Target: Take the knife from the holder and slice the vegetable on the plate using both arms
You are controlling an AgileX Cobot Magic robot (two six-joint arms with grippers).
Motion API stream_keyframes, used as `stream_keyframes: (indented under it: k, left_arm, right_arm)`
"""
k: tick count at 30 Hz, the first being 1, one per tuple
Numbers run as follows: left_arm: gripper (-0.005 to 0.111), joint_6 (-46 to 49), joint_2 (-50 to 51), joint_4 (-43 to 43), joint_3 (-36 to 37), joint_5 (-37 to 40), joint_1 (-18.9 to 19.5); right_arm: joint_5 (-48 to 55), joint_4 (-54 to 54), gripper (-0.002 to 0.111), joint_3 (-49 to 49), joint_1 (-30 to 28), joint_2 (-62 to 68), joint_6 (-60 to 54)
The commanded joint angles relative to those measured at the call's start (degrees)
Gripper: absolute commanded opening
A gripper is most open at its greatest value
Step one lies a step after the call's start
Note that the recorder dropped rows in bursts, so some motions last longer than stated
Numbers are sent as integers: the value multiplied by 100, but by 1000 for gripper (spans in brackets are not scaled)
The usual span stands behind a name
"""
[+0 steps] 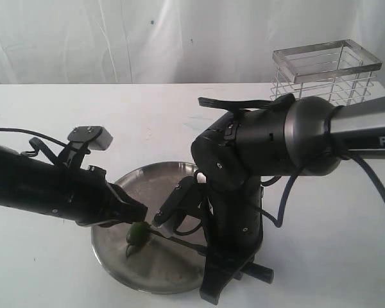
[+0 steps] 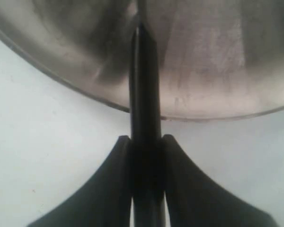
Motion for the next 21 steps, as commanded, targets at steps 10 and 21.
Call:
stream_keyframes:
  k: [10,21]
  left_arm:
    - [0,306,522,-538,9,469,19]
    - [0,628,688,-858,9,446,19]
  right_arm:
    - [-5,12,0,-28,-4,-9,-35]
    - [-39,12,0,-28,-4,-9,-35]
